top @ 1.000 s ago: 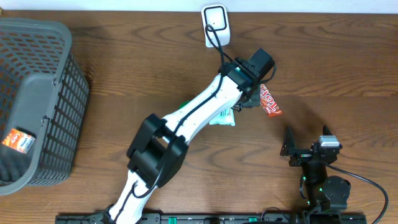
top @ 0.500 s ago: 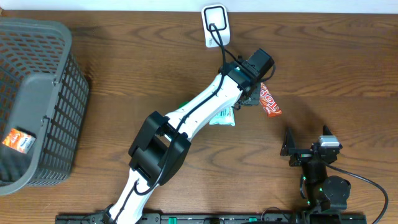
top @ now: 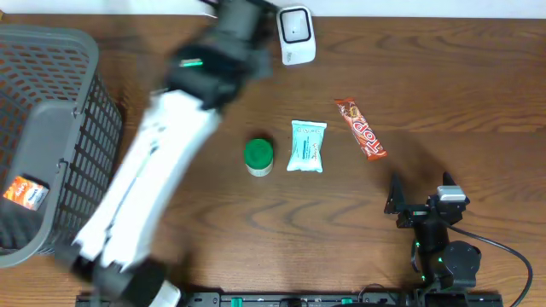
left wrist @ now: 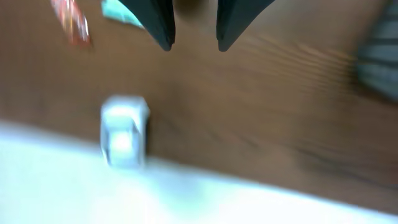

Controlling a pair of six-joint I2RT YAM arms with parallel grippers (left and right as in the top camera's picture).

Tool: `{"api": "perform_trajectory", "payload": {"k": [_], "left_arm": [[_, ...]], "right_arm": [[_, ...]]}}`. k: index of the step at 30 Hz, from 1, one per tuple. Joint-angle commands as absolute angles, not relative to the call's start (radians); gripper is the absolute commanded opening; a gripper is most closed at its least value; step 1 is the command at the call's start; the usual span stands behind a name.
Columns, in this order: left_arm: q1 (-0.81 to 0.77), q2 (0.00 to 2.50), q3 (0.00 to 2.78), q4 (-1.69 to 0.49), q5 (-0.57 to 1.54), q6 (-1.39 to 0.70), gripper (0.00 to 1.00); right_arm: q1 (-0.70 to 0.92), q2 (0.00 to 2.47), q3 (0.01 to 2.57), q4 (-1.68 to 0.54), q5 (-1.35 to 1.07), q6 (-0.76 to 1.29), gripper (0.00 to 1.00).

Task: Scan the item barcode
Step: 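Drop the red bar right of the tissue pack, then move the left gripper back into the basket toward the orange snack pack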

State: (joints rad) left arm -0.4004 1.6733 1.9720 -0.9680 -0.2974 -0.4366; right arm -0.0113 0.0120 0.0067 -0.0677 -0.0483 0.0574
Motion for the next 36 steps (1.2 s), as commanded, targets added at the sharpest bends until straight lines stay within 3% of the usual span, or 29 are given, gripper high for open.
{"api": "perform_trajectory", "payload": {"k": [1,4,5,9,18,31,36], "left_arm": [[-0.239,1.575,1.983,-0.995,-0.353,-0.423,0.25],[-0.062,1.526,1.983,-1.052,-0.353,-0.467,0.25],[0.001,1.518,1.983,-1.084,-0.353,-0.487,0.30],[0.194,1.517,1.977,-1.208,-0.353,-0.565,0.63],[0.510,1.519,1.795,-1.277,-0.353,-0.762,0.65],[0.713,1.519,1.353,-0.961,-0.353,-0.717,0.66],[0.779,1.521,1.283,-0.847,-0.353,-0.598,0.76]], "right_arm": [[-0.006,0.009,0.006,-0.072,-0.046,0.067,0.99],[-0.006,0.009,0.006,-0.072,-0.046,0.067,0.99],[-0.006,0.009,0.006,-0.072,-0.046,0.066,0.99],[-0.006,0.009,0.006,-0.072,-0.046,0.067,0.99],[-0.006,0.009,0.006,-0.072,-0.046,0.067,0.99],[-0.006,0.009,0.006,-0.072,-0.046,0.067,0.99],[-0.006,0.009,0.006,-0.072,-0.046,0.067,0.99]]}}
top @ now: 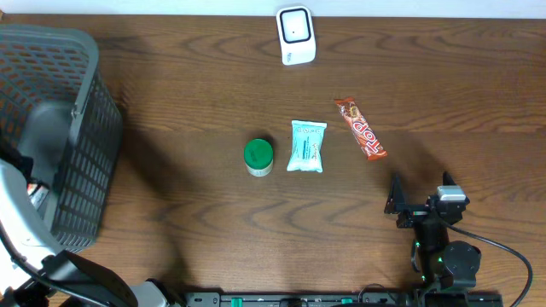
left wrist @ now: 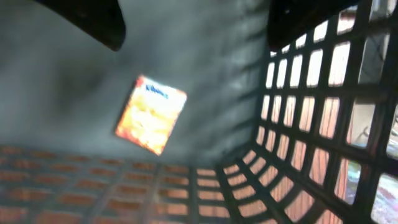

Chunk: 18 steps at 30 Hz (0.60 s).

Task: Scan the item barcode
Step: 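Move the left gripper back into the basket toward the orange snack pack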

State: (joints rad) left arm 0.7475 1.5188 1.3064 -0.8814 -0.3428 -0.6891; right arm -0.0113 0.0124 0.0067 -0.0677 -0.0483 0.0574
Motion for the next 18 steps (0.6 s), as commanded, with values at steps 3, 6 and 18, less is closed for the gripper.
{"api": "perform_trajectory", "payload": {"k": [3,6,18], "left_arm": [[0.813,1.526,1.264,-0.783,-0.352,-0.530,0.85],[0.831,1.541,1.264,-0.764,-0.343,-0.498,0.90],[0.835,1.696,1.264,-0.664,-0.244,-0.376,0.91]], "right_arm": [[-0.006,0.009,0.006,-0.072,-0.046,0.067,0.99],[-0.006,0.009,0.006,-0.072,-0.046,0.067,0.99],[-0.006,0.009,0.006,-0.072,-0.046,0.067,0.99]]}}
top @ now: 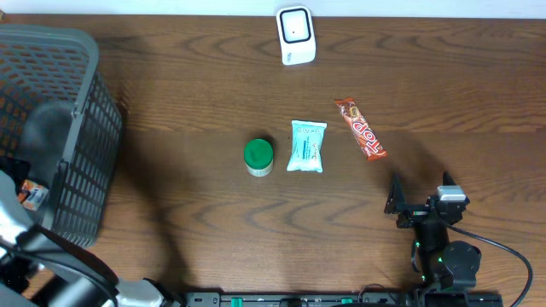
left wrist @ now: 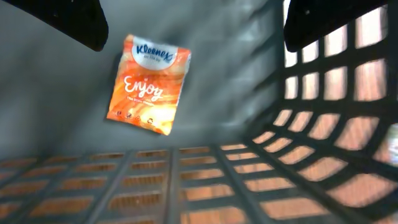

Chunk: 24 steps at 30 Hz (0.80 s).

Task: Scan the item barcode
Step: 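Move the left gripper back into the basket toward the orange snack pack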

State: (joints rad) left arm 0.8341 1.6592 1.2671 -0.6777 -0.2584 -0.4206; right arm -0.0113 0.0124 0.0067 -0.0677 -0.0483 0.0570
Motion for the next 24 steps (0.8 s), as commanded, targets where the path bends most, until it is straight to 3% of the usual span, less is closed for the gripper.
{"api": "perform_trajectory", "payload": {"k": [1,24], "left_arm": [[0.835,1.710,1.264,-0.655,-0.244,-0.373,0.91],[0.835,1.931,1.264,-0.563,-0.112,-0.356,0.98]], "right_arm": [[-0.006,0.009,0.006,-0.072,-0.046,0.067,0.99],[-0.006,0.009,0.006,-0.072,-0.046,0.067,0.99]]}}
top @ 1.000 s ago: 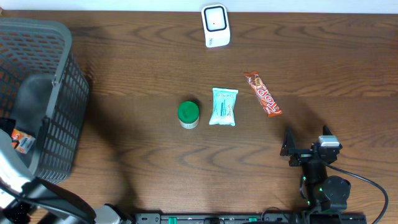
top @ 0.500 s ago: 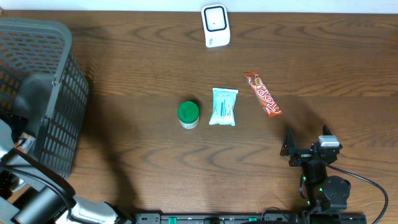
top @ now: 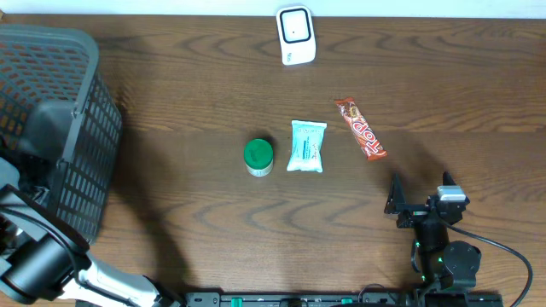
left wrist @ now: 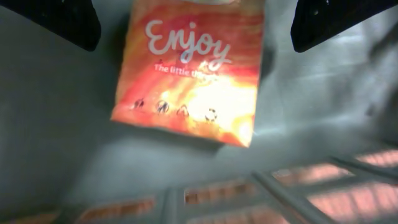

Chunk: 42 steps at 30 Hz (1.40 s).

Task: Scan the item barcode
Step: 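Move the left gripper back into the basket toward the orange snack pack, then grasp the orange snack pack with the left gripper and lift it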

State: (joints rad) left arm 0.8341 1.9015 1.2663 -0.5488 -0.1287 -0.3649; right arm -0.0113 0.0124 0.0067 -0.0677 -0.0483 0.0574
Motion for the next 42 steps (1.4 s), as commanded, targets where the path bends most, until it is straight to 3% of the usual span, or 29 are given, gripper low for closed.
{"api": "perform_trajectory", "payload": {"k": [1,2,4,6,11,18,24,30,37,42], "left_arm": [[0.835,1.937,1.264,-0.569,-0.112,-0.356,0.98],[0.835,1.941,1.264,-0.578,-0.112,-0.356,0.95],[0.835,1.940,1.264,-0.589,-0.112,-0.356,0.75],[0.835,1.934,1.264,-0.595,-0.112,-0.356,0.63],[0.835,1.898,1.275,-0.613,-0.115,-0.356,0.50],[0.834,1.742,1.375,-0.675,-0.094,-0.382,0.44],[0.834,1.515,1.407,-0.679,0.068,-0.493,0.44],[0.797,1.310,1.407,-0.693,0.382,-0.622,0.44],[0.487,1.200,1.407,-0.704,0.476,-0.672,0.44],[0.162,1.221,1.404,-0.707,0.280,-0.733,0.44]], "right_arm": [[-0.006,0.009,0.006,-0.072,-0.046,0.067,0.99],[-0.006,0.009,0.006,-0.072,-0.046,0.067,0.99],[-0.006,0.009,0.006,-0.072,-0.046,0.067,0.99],[-0.006,0.009,0.006,-0.072,-0.047,0.067,0.99],[-0.006,0.009,0.006,-0.072,-0.047,0.067,0.99],[-0.006,0.009,0.006,-0.072,-0.046,0.067,0.99],[-0.006,0.009,0.006,-0.072,-0.046,0.067,0.99],[-0.006,0.009,0.006,-0.072,-0.046,0.067,0.99],[-0.006,0.009,0.006,-0.072,-0.046,0.067,0.99],[-0.006,0.009,0.006,-0.072,-0.046,0.067,0.99]]}}
